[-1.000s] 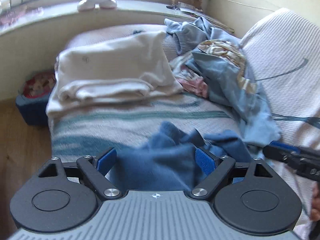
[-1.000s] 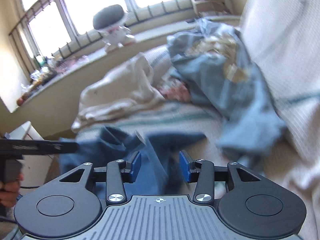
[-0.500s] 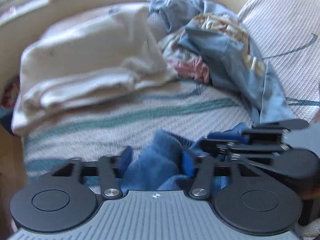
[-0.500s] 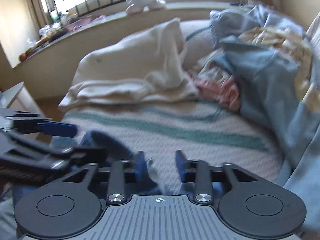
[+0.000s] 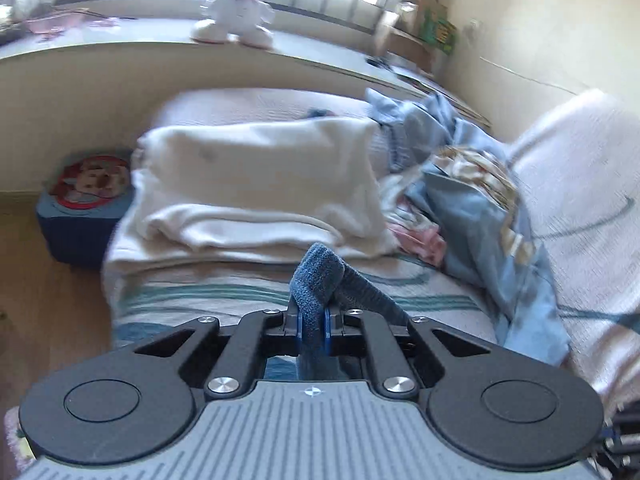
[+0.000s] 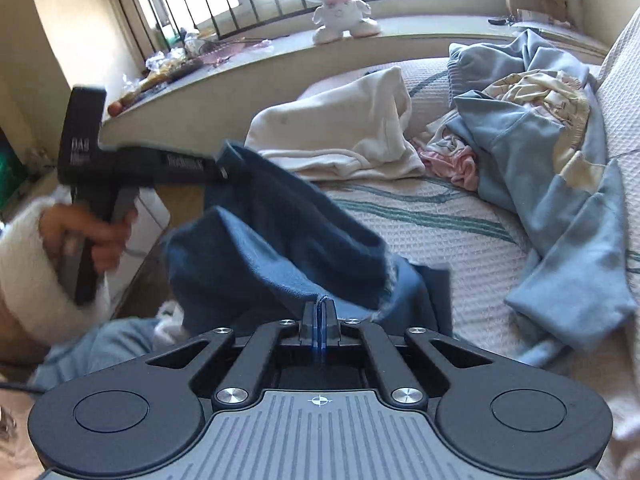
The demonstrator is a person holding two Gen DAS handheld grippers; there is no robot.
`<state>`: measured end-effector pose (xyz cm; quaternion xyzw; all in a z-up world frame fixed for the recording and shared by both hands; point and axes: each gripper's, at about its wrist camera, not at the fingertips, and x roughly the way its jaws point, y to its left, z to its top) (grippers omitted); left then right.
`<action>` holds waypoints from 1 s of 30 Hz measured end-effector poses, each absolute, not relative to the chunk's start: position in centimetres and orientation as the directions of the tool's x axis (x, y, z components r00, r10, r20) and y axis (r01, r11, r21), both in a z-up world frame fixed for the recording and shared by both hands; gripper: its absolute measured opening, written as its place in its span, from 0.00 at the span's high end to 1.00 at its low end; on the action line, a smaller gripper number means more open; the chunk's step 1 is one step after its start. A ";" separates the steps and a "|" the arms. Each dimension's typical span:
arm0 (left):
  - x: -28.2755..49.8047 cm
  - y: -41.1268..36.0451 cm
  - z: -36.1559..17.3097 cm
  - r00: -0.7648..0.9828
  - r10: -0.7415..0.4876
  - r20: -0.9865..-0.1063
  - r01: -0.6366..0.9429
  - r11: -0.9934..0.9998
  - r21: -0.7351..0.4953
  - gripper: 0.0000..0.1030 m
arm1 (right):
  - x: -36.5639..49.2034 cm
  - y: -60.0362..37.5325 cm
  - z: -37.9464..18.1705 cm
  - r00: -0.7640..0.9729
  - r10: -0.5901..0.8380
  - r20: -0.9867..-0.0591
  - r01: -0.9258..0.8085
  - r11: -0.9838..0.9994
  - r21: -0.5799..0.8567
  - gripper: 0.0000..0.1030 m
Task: Fold clothes
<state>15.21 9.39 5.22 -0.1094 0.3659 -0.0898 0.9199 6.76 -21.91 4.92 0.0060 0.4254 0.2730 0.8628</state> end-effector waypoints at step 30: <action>14.1 12.7 -0.6 0.694 -0.106 -0.712 0.003 0.990 -0.144 0.39 | 21.5 -15.7 -2.5 0.342 0.560 -0.755 -0.514 0.784 0.348 0.28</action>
